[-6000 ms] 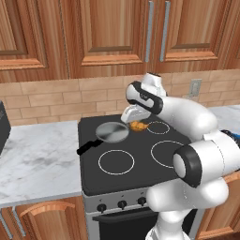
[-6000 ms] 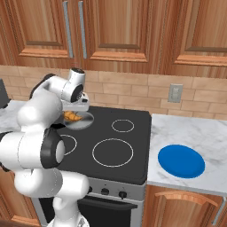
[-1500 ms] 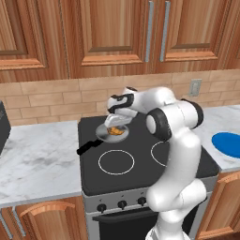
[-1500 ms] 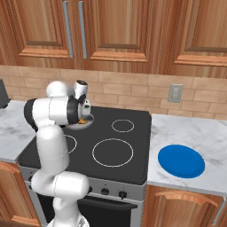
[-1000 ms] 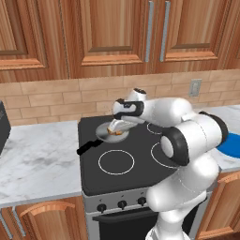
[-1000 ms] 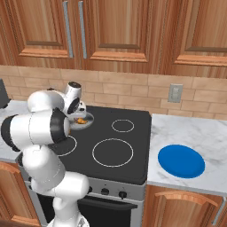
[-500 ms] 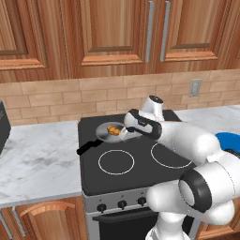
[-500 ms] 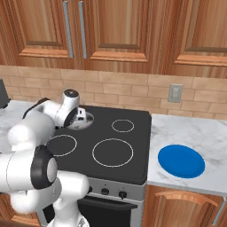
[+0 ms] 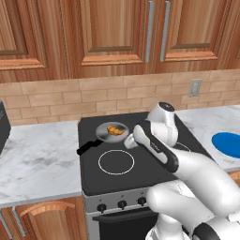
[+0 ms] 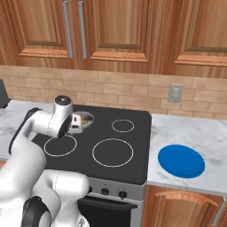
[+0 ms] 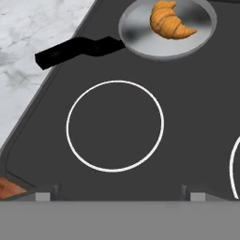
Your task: Pick the croissant and place it on the pan. Then turn on the stove to warm the croissant.
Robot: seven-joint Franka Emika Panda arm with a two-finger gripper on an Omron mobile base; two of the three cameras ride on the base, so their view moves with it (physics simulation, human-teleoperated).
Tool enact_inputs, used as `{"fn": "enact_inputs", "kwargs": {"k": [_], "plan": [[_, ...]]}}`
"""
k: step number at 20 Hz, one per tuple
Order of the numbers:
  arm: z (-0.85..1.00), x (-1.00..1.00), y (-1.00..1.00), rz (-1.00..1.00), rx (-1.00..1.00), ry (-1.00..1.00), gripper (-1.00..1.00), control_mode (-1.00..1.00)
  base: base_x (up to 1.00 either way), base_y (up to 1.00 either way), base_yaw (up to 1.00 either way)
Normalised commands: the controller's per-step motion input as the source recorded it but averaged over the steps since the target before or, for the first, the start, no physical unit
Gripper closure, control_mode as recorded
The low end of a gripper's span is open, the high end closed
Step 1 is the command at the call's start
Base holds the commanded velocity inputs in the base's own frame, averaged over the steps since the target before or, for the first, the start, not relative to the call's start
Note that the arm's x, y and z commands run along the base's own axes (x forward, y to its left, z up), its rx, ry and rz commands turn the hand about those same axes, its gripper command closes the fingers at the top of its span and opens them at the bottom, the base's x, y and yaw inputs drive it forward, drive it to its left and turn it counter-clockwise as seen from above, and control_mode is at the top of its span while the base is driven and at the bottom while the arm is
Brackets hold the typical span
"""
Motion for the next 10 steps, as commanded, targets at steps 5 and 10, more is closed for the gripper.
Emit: {"fn": "enact_inputs", "kwargs": {"k": [5, 10], "plan": [[0.04, -0.42, 0.0, 0.0, 0.0, 0.0, -1.0, -1.0, 0.0, 0.0, 0.0], [0.02, -0.42, 0.04, -0.01, 0.0, 0.0, -1.0, -1.0, 0.0, 0.0, 0.0]]}}
